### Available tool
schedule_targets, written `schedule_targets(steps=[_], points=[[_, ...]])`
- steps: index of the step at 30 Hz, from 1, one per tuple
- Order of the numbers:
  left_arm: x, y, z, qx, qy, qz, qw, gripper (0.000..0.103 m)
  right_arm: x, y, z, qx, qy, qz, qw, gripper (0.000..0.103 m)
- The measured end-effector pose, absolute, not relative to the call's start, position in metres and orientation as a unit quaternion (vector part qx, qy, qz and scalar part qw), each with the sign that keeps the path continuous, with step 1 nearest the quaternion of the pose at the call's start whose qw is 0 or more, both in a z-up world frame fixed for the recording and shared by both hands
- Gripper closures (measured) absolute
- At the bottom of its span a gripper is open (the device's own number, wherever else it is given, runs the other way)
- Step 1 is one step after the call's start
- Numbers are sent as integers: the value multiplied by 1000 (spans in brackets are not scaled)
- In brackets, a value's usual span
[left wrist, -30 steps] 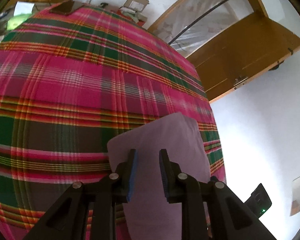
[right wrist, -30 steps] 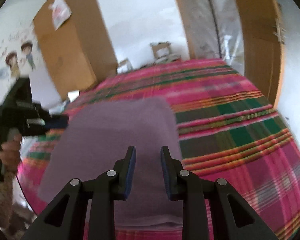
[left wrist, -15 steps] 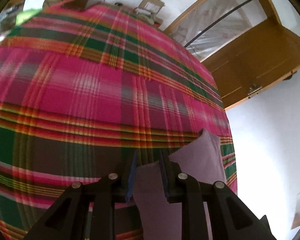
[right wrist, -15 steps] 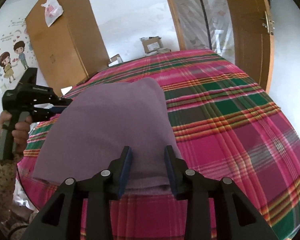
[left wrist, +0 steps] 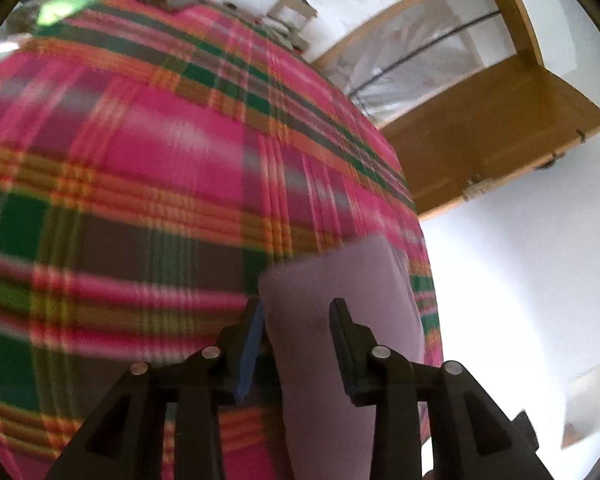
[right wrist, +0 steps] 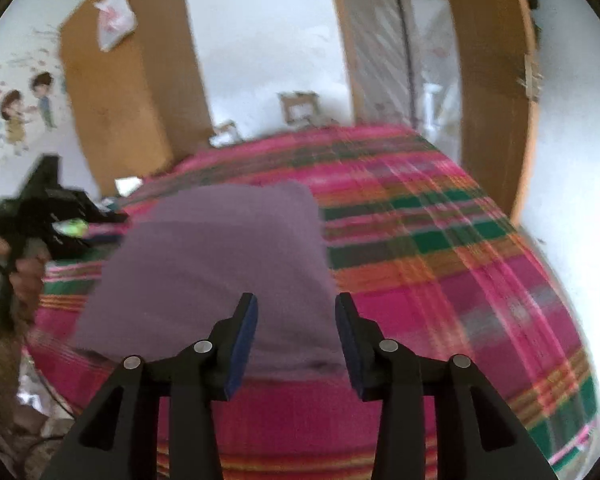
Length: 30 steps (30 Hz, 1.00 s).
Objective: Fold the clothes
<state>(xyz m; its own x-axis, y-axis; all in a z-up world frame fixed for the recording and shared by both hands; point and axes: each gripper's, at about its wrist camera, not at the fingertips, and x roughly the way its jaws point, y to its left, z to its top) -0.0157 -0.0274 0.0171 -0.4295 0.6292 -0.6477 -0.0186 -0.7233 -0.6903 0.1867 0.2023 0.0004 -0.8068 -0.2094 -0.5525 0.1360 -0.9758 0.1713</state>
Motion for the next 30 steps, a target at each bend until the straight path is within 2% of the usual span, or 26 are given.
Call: schedule_targets(steps=[8, 11, 20, 25, 30], points=[[4, -24, 8, -504, -312, 777, 213, 63, 167, 126, 1, 294, 5, -931, 215, 61], [7, -24, 5, -507, -320, 771, 216, 62, 160, 106, 0, 294, 30, -927, 233, 61], [-2, -26, -5, -516, -335, 758, 215, 60, 159, 66, -18, 286, 89, -926, 229, 60], [-5, -27, -6, -516, -333, 760, 211, 59, 155, 55, -27, 288, 100, -925, 228, 49], [-2, -27, -5, -510, -339, 761, 213, 59, 156, 55, -20, 281, 90, -927, 229, 46]])
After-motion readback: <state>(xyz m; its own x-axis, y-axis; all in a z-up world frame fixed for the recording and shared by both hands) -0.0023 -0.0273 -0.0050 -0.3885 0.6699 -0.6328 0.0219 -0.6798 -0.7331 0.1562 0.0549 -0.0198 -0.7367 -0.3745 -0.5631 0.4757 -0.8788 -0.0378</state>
